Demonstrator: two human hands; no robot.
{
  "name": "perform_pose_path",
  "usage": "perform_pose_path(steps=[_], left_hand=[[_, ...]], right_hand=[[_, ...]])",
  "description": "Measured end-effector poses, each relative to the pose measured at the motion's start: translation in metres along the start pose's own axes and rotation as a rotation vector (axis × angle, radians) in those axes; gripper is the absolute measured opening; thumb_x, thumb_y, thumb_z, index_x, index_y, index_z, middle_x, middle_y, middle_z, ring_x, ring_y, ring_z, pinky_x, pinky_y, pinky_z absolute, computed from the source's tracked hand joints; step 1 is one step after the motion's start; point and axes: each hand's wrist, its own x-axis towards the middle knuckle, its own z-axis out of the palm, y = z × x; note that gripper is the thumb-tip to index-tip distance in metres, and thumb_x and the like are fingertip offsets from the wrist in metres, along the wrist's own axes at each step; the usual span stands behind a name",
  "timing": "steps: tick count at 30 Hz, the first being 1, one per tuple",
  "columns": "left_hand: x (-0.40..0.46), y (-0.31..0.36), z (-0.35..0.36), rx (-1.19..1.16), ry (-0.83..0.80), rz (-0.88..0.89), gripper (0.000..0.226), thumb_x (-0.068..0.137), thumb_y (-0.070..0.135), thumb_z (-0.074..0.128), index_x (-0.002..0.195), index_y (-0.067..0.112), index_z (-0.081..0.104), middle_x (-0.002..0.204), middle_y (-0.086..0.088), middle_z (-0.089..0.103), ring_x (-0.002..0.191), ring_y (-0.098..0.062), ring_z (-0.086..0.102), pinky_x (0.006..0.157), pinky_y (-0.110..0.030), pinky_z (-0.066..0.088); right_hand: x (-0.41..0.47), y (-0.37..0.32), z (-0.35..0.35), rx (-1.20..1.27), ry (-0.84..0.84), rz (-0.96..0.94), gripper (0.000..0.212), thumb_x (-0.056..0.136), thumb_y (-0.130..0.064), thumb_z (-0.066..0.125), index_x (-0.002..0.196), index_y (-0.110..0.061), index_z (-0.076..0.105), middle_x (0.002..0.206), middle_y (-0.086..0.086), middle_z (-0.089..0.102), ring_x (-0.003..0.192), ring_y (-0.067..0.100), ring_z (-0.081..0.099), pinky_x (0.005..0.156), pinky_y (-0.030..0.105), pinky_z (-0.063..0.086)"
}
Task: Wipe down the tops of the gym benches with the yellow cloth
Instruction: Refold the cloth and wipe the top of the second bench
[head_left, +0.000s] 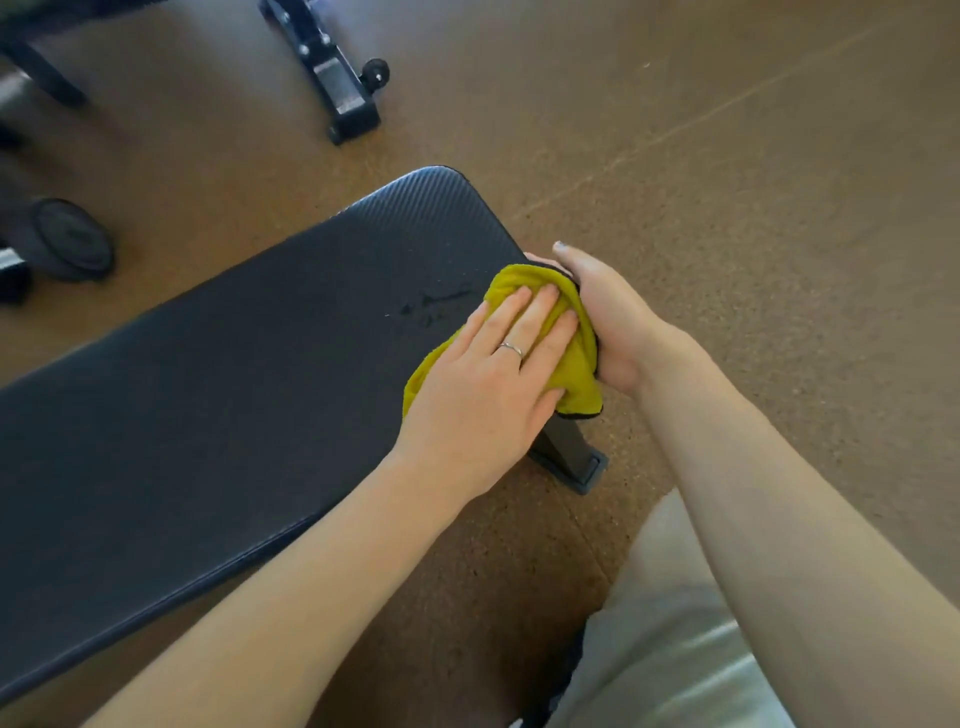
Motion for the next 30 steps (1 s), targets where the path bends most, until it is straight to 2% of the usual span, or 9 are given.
perform_pose_path(steps=[5,9,12,16,18,23,26,28,30], left_hand=[[0.005,-0.01,-0.007,-0.111,-0.026,-0.075,0.059,0.109,0.046,0.026,0.163,0.026,0.022,0.171,0.0,0.017,0.159,-0.018,0.013,0.129,-0.037,0.011],[0.028,-0.048,-0.01,-0.159,-0.029,-0.304,0.062,0.106,0.048,0.016,0.162,0.024,0.025,0.171,-0.001,0.019,0.158,-0.02,0.017,0.128,-0.043,0.02],[0.049,-0.085,-0.004,-0.162,-0.027,-0.45,0.068,0.102,0.051,0.01,0.162,0.023,0.027,0.171,-0.002,0.02,0.158,-0.022,0.017,0.128,-0.043,0.02],[0.078,-0.113,0.005,-0.156,-0.002,-0.558,0.055,0.11,0.041,0.026,0.161,0.021,0.028,0.17,-0.005,0.022,0.158,-0.024,0.017,0.128,-0.042,0.017],[0.085,-0.116,0.005,-0.162,-0.013,-0.593,0.054,0.111,0.039,0.028,0.162,0.022,0.025,0.171,-0.005,0.021,0.158,-0.024,0.015,0.128,-0.041,0.015],[0.041,-0.076,-0.004,-0.175,-0.015,-0.497,0.059,0.108,0.044,0.027,0.162,0.018,0.028,0.17,-0.009,0.021,0.158,-0.027,0.017,0.129,-0.044,0.014],[-0.001,-0.045,-0.012,-0.201,-0.034,-0.378,0.06,0.107,0.046,0.026,0.161,0.021,0.03,0.17,-0.004,0.022,0.157,-0.023,0.019,0.129,-0.042,0.016],[-0.004,-0.049,-0.013,-0.218,-0.051,-0.342,0.06,0.107,0.048,0.024,0.162,0.025,0.028,0.171,-0.001,0.02,0.158,-0.02,0.017,0.129,-0.039,0.013],[0.012,-0.068,-0.01,-0.208,-0.048,-0.332,0.061,0.106,0.048,0.022,0.162,0.026,0.028,0.171,-0.002,0.021,0.158,-0.02,0.017,0.129,-0.037,0.012]], right_hand=[[0.013,-0.017,-0.001,-0.078,0.014,0.031,0.051,0.105,-0.054,0.033,0.131,-0.024,0.065,0.115,0.005,0.076,0.11,0.022,0.071,0.099,0.043,0.054],[0.019,-0.037,0.017,-0.255,-0.045,0.015,0.052,0.104,-0.058,0.03,0.125,-0.03,0.068,0.121,0.0,0.074,0.115,0.02,0.067,0.101,0.04,0.05],[0.028,-0.049,0.041,-0.409,-0.005,-0.012,0.056,0.098,-0.066,0.035,0.132,-0.031,0.062,0.129,-0.001,0.067,0.115,0.019,0.062,0.102,0.04,0.045],[0.04,-0.046,0.061,-0.573,0.064,-0.089,0.066,0.098,-0.068,0.024,0.152,-0.033,0.042,0.149,0.001,0.051,0.136,0.026,0.047,0.117,0.05,0.032],[0.041,-0.041,0.058,-0.554,0.095,-0.062,0.07,0.097,-0.073,0.02,0.151,-0.035,0.043,0.152,-0.001,0.05,0.138,0.025,0.046,0.119,0.05,0.031],[0.039,-0.037,0.051,-0.425,0.123,-0.019,0.068,0.097,-0.075,0.02,0.134,-0.037,0.062,0.136,-0.001,0.063,0.124,0.023,0.059,0.114,0.047,0.04],[0.034,-0.037,0.05,-0.417,0.133,-0.005,0.071,0.095,-0.076,0.019,0.142,-0.038,0.055,0.138,-0.002,0.062,0.124,0.025,0.059,0.114,0.05,0.04],[0.035,-0.036,0.05,-0.434,0.123,-0.013,0.069,0.093,-0.078,0.018,0.142,-0.044,0.053,0.138,-0.003,0.062,0.124,0.024,0.059,0.115,0.051,0.039],[0.034,-0.037,0.053,-0.481,0.17,0.003,0.071,0.093,-0.079,0.019,0.14,-0.041,0.056,0.137,-0.001,0.061,0.125,0.024,0.057,0.116,0.05,0.037]])
